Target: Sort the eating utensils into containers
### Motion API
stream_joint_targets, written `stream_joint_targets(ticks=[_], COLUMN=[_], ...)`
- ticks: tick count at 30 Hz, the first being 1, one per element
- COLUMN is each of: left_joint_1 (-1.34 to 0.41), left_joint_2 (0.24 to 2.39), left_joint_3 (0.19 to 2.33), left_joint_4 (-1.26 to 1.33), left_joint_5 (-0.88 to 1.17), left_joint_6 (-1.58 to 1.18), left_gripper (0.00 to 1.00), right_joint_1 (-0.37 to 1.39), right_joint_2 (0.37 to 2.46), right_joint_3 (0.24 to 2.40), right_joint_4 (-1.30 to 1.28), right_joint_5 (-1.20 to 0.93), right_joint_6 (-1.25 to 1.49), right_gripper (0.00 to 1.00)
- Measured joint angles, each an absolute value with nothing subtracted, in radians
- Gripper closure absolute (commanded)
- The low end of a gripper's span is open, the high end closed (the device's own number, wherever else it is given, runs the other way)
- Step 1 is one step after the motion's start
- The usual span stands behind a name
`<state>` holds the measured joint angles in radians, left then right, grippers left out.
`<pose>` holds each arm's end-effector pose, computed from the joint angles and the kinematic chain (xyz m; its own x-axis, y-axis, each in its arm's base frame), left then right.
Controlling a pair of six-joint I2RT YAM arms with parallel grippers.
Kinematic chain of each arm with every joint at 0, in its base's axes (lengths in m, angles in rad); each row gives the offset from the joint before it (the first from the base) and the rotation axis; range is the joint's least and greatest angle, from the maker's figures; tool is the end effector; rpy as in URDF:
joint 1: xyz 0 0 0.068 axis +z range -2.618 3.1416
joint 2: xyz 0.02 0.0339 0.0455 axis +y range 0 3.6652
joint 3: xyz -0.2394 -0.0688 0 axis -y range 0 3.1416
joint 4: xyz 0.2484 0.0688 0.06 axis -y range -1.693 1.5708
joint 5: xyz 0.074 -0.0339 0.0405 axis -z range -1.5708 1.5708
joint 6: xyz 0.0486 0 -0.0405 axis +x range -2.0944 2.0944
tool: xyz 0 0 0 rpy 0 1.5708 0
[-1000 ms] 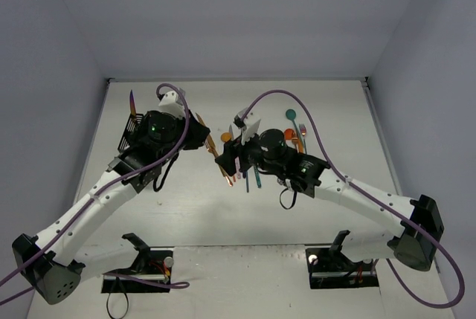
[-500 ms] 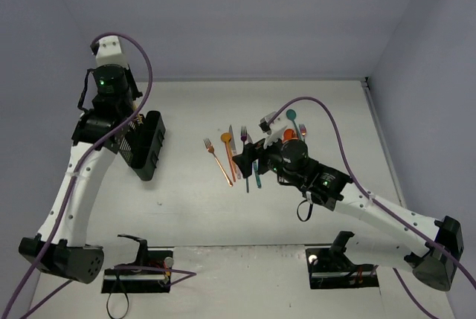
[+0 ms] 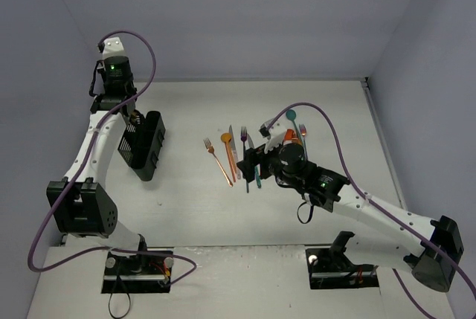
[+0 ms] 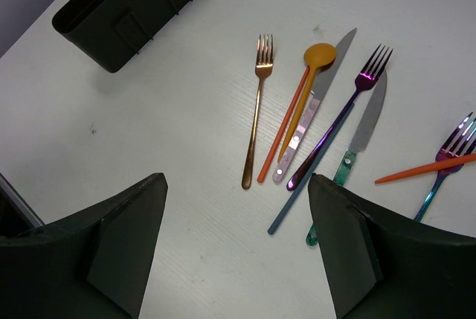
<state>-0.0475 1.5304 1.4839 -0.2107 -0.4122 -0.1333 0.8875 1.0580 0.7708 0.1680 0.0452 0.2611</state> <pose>0.3764 0.0016 0.3709 -0.2062 -0.1121 -0.9721 -0.3742 0.9269 -0.0275 0.1781 0.2153 0.2947 -0.2652 0.0827 -0.9606 -0.7017 0.6667 0.2511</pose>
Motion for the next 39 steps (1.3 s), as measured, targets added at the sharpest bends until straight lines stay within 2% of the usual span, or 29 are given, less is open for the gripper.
stream_joint_targets(ticks=[27,39], left_joint_1=[-0.047,-0.049], left_joint_2=[1.674,1.703], left_joint_3=[1.304,1.297], left_joint_4=[-0.013,-0.012], left_joint_5=[-0.397,-0.399], left_joint_6=[-0.190,-0.197], left_gripper=[1.00,0.67], right_joint_1=[0.856,0.856], right_joint_2=[1.058,1.059], right_joint_3=[0.727,0.710], right_joint_4=[0.165,0.151], right_joint_5=[0.041,0.060], right_joint_6=[0.270,0.290], right_gripper=[0.26,0.27])
